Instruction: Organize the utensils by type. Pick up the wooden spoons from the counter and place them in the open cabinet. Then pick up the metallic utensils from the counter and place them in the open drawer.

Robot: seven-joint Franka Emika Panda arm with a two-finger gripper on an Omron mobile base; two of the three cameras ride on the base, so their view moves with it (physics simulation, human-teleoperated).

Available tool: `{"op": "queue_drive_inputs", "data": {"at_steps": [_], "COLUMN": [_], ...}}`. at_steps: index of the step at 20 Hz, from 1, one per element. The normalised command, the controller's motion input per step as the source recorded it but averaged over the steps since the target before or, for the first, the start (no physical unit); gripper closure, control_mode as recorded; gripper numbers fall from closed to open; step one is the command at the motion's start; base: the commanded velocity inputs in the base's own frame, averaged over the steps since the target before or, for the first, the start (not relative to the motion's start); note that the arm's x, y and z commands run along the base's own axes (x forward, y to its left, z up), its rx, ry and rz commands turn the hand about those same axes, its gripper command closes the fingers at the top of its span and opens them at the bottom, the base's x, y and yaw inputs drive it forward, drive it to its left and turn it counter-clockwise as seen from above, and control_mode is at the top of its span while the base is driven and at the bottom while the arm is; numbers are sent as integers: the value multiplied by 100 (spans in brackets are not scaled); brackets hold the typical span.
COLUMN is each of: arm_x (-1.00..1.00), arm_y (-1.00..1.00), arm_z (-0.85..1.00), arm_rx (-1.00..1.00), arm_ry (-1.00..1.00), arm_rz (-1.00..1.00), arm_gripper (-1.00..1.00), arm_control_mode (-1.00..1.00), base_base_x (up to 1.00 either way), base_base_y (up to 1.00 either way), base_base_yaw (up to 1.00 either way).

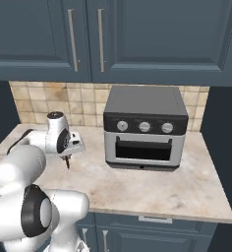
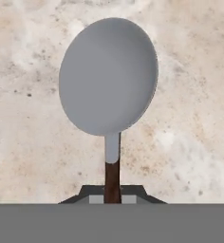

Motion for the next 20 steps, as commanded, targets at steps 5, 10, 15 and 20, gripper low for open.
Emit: {"op": "queue_drive_inputs", "data": {"at_steps": [5,10,15,20], "arm_x": [-6,-30,-32,-2], "arm_y": [9,6,0,0], "arm_z": [48,38,22,0], "arm_rx": [-18,-35,-33,-4], "arm_ry": [-13,-14,-7,0], "arm_rz": [63,51,17,0], "arm_gripper": [100,100,100,100], "arm_control_mode": [-100,-100,-100,-100], "base_base_x": [0,0,0,0], "base_base_y": [0,0,0,0], "base_base_yaw": [0,0,0,0]}}
